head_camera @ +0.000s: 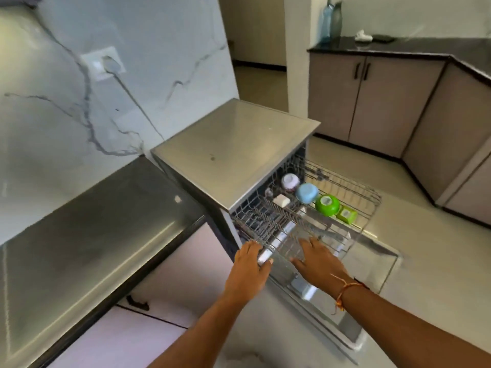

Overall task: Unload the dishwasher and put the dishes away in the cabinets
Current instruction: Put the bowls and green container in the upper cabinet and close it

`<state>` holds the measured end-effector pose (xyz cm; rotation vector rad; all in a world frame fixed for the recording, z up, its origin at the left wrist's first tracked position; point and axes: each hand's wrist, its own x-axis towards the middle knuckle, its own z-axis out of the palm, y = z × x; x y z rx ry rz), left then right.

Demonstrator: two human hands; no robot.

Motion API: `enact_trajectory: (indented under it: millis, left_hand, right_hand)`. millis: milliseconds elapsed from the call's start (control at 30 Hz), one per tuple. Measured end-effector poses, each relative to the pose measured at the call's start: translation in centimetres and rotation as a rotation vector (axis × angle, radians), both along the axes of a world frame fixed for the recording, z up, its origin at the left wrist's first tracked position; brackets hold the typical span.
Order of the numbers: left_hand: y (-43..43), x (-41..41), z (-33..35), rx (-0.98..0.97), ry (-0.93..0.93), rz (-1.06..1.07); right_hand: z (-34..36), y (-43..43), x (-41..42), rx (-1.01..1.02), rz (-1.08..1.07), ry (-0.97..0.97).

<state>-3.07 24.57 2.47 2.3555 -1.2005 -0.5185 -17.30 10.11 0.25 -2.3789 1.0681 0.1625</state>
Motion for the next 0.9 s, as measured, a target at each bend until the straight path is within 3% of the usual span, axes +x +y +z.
enact_trajectory:
  millis: [367,767,900]
  left_hand:
    - [-11.2,1.0,-4.0,0.144,0.196,-0.021]
    - [-31.5,8.8,-15.7,0.215,0.161,-0.153]
    - [-38.7,11.4,-21.8,0.207,0.026,-0.198]
  right_hand:
    - [-3.4,-7.5,-1.4,0.148,-0.211,-0.057]
    - [-11.4,-21.6,4.6,0.144,-0.450,0.049]
    - [-16.2,-25.9,7.6,0.121,-0.468,0.124]
